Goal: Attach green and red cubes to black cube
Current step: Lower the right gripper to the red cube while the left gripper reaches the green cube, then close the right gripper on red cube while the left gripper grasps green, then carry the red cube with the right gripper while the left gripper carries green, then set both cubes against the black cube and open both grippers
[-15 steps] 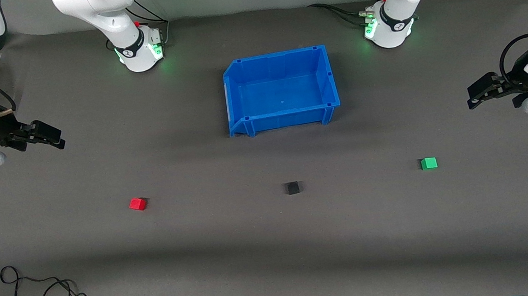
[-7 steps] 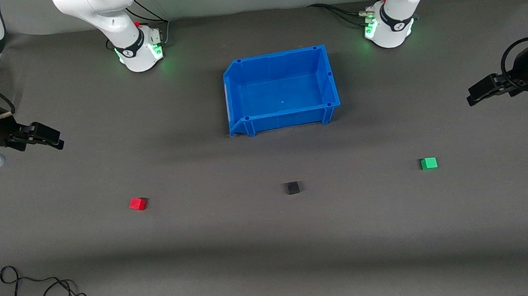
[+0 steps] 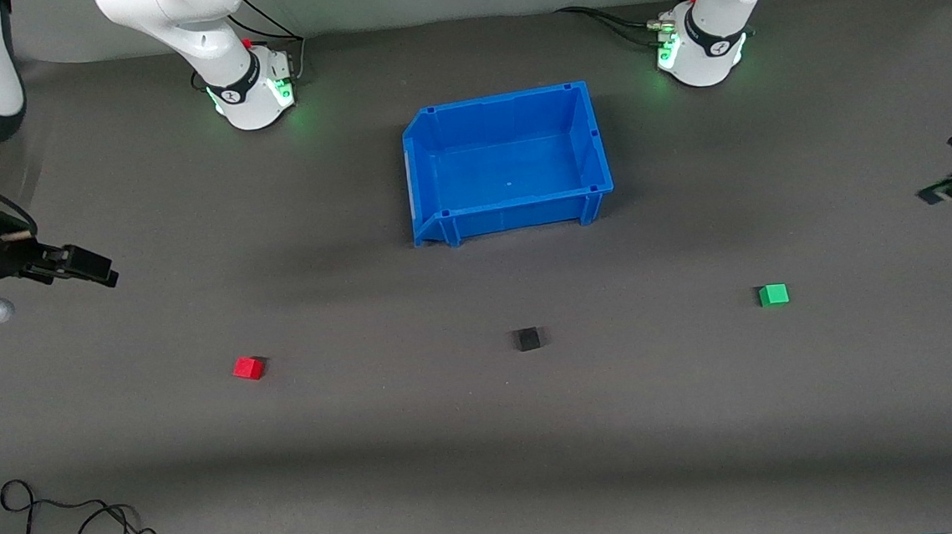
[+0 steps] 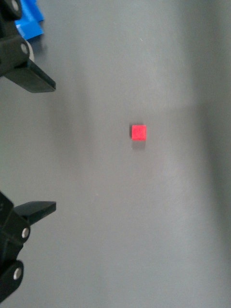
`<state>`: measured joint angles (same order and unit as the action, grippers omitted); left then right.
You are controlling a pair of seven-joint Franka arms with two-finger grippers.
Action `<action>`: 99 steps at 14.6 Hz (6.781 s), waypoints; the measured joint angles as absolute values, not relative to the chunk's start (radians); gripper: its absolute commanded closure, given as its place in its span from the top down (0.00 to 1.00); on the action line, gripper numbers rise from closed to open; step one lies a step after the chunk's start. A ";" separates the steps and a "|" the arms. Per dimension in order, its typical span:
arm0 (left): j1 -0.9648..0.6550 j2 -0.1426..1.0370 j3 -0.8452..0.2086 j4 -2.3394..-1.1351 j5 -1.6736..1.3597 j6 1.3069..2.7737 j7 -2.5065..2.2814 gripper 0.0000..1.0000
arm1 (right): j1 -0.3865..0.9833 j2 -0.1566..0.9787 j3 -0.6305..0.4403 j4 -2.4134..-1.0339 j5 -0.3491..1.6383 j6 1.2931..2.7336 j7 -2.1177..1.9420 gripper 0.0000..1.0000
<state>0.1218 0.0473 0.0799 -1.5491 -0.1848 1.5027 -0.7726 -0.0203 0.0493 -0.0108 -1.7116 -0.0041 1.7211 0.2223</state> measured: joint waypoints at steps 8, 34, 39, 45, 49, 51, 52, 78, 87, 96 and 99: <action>0.199 0.060 0.080 -1.770 -0.347 1.581 -0.994 1.00 | -0.020 0.100 -0.008 -1.937 -0.002 1.995 0.998 1.00; 0.192 0.510 0.021 -2.103 -0.932 2.419 -0.604 0.94 | -0.009 0.558 -0.012 -1.935 0.200 2.514 1.460 0.97; 0.192 0.522 0.018 -2.081 -0.936 2.423 -0.604 0.15 | 0.011 0.586 -0.007 -1.928 0.200 2.534 1.487 0.75; 0.181 0.522 0.013 -1.999 -0.934 2.393 -0.663 0.14 | 0.012 0.586 -0.006 -1.922 0.200 2.555 1.487 0.32; 0.065 0.522 0.004 -1.923 -0.933 2.383 -0.790 0.14 | 0.020 0.581 -0.004 -1.910 0.200 2.569 1.486 0.29; -0.024 0.522 0.001 -1.892 -0.933 2.386 -0.870 0.14 | 0.036 0.573 -0.004 -1.900 0.198 2.569 1.486 0.28; -0.072 0.523 0.001 -1.879 -0.933 2.388 -0.907 0.14 | 0.047 0.570 -0.003 -1.893 0.197 2.569 1.486 0.28; -0.574 0.778 0.000 -1.655 -0.934 2.685 -1.419 0.12 | 0.591 1.061 0.059 -1.084 -0.029 2.282 2.145 0.28; -0.600 0.801 0.006 -1.623 -0.922 2.709 -1.456 1.00 | 0.608 1.075 0.066 -1.070 -0.035 2.321 2.221 0.54; -0.553 0.770 0.141 -1.597 -0.750 2.488 -1.459 1.00 | 0.603 1.046 0.050 -1.078 -0.043 2.336 2.200 1.00; -0.544 0.726 0.234 -1.591 -0.680 2.339 -1.418 1.00 | 0.559 0.893 0.033 -1.171 -0.046 2.335 2.056 1.00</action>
